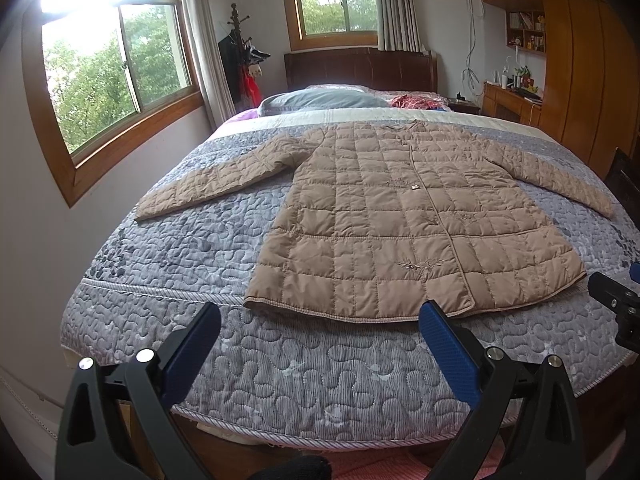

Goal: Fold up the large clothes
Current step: 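Grasp the beige coat sleeve cuff with the right tool, then fold the held sleeve across the coat body with the right tool while the left tool pinches the body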

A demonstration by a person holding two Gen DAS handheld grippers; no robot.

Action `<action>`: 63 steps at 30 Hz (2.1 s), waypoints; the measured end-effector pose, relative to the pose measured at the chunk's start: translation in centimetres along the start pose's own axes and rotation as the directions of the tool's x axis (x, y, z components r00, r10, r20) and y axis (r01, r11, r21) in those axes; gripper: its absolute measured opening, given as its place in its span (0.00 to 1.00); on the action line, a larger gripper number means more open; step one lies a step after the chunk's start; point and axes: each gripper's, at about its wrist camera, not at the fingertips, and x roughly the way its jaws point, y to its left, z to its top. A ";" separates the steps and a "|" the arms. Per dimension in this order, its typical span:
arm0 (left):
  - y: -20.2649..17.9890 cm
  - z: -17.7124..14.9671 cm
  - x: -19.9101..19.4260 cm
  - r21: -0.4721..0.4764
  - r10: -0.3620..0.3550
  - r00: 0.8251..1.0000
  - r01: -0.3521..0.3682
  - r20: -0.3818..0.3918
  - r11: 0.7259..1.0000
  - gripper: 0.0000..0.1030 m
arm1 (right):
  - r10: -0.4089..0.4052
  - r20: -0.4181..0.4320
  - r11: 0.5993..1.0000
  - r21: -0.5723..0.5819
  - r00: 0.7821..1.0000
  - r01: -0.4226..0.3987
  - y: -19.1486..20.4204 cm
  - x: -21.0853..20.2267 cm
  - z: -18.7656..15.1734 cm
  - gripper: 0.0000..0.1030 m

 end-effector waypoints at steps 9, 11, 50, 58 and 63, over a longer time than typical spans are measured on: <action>-3.0 4.2 6.7 0.136 -0.022 0.994 0.037 -0.111 0.990 0.96 | -0.013 -0.074 0.999 0.039 0.997 0.016 -5.0 5.3 4.2 0.97; -4.0 6.0 9.0 0.154 -0.073 0.983 0.099 -0.167 0.983 0.96 | 0.027 -0.117 0.995 0.098 0.993 -0.016 -7.9 7.4 5.8 0.97; -21.3 25.0 37.3 0.050 -0.369 0.809 0.438 -0.458 0.898 0.44 | 0.076 -0.291 0.824 0.557 0.954 0.105 -47.0 27.4 16.6 0.10; -19.7 24.1 37.3 0.029 -0.395 0.804 0.453 -0.444 0.891 0.44 | 0.021 -0.329 0.821 0.545 0.944 0.171 -46.5 28.0 16.4 0.08; -19.6 24.0 37.2 0.029 -0.404 0.808 0.459 -0.430 0.888 0.44 | 0.020 -0.301 0.782 0.599 0.954 0.173 -46.4 27.0 16.1 0.06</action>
